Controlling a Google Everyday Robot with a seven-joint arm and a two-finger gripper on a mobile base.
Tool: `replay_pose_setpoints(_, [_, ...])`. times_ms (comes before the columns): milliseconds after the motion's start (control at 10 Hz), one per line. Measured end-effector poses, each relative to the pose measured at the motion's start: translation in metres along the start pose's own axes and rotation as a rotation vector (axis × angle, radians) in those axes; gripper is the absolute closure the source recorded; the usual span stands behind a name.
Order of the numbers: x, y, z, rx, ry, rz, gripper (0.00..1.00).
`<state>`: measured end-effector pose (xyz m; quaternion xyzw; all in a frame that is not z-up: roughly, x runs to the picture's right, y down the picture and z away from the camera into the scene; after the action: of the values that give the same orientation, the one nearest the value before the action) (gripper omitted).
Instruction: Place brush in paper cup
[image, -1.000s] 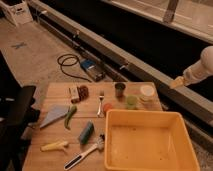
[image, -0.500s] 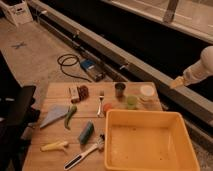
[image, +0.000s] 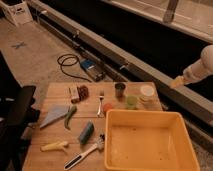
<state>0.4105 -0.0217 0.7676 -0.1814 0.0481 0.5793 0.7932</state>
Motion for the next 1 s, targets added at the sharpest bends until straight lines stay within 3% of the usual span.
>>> replay_pose_setpoints(200, [-0.016, 0.042, -0.004, -0.018, -0.007, -0.157, 0.38])
replay_pose_setpoints(400, [-0.026, 0.081, -0.005, -0.036, -0.011, -0.272, 0.38])
replay_pose_setpoints(600, [-0.035, 0.14, -0.005, -0.087, -0.011, -0.454, 0.38])
replay_pose_setpoints(800, [-0.029, 0.19, -0.009, -0.161, -0.002, -0.634, 0.38])
replay_pose_setpoints(1000, [-0.026, 0.211, -0.011, -0.192, -0.001, -0.71, 0.38])
